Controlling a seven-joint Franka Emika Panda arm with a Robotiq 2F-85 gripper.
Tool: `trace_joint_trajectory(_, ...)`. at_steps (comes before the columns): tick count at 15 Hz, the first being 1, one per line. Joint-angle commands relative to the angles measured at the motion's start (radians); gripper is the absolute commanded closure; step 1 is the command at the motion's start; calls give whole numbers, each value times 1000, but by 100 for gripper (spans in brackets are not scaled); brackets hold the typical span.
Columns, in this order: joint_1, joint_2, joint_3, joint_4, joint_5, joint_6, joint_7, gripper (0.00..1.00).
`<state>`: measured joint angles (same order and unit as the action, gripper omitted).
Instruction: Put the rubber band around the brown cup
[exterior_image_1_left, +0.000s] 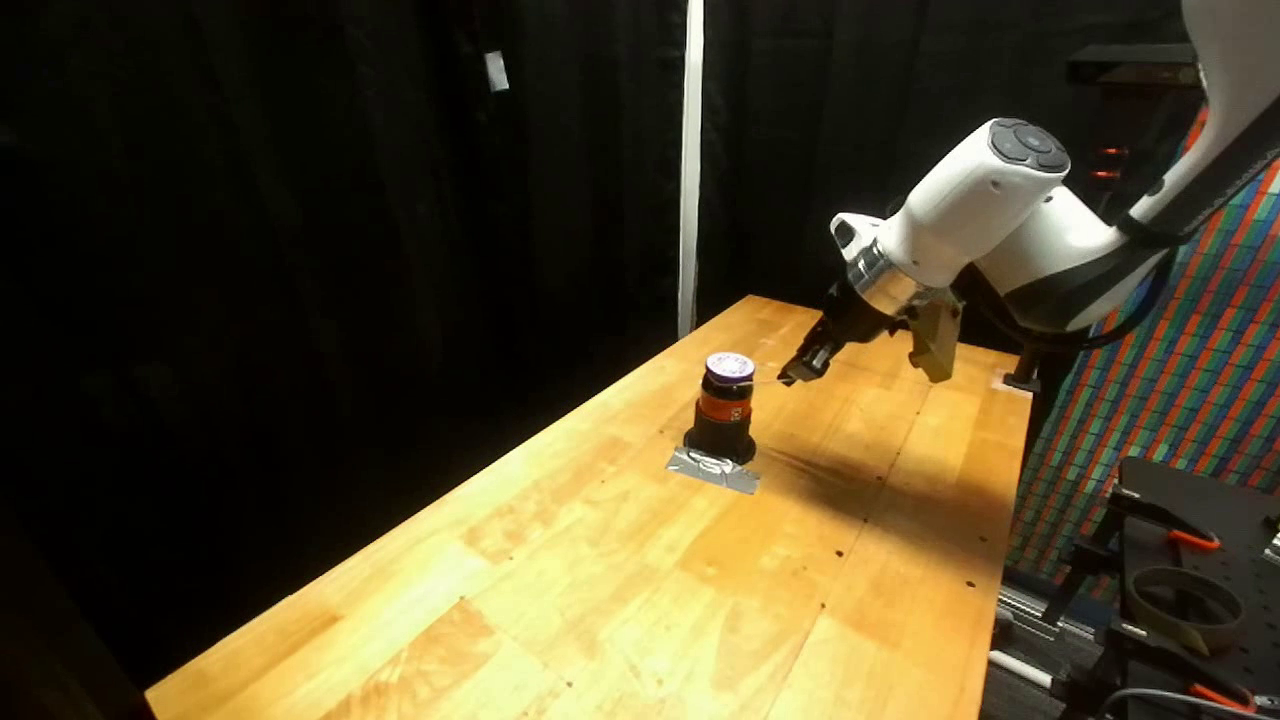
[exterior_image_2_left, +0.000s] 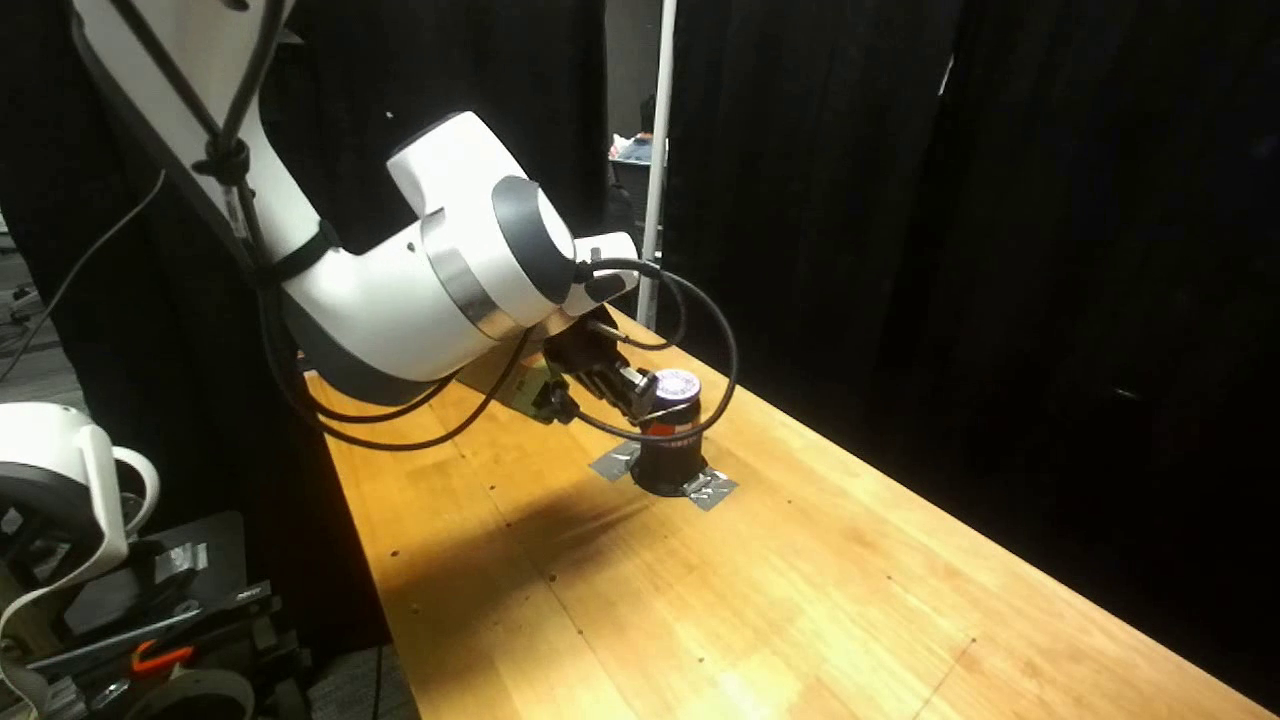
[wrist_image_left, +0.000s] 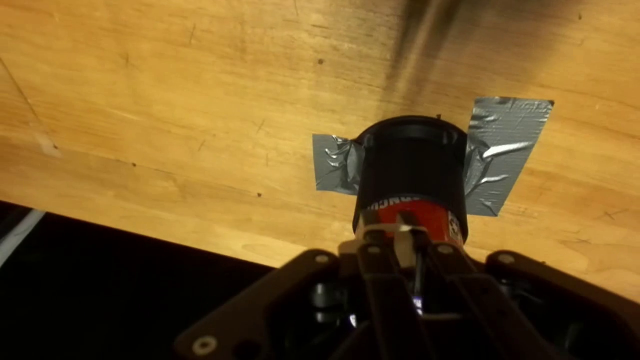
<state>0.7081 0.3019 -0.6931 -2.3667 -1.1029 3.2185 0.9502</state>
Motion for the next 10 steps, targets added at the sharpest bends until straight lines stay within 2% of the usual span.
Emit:
trace_joint_trajectory(1, 179, 41, -205, 31, -140, 103, 152, 85)
trace_joint_trajectory(3, 283, 78, -320, 50, -155, 168, 184, 85)
trace_joint_trajectory(5, 399, 144, -449, 57, -90, 254, 156, 85)
trace_joint_trajectory(8, 576, 321, -648, -7, 158, 471, 32, 85)
trace_joint_trajectory(10, 637, 426, -698, -88, 307, 605, -28, 85)
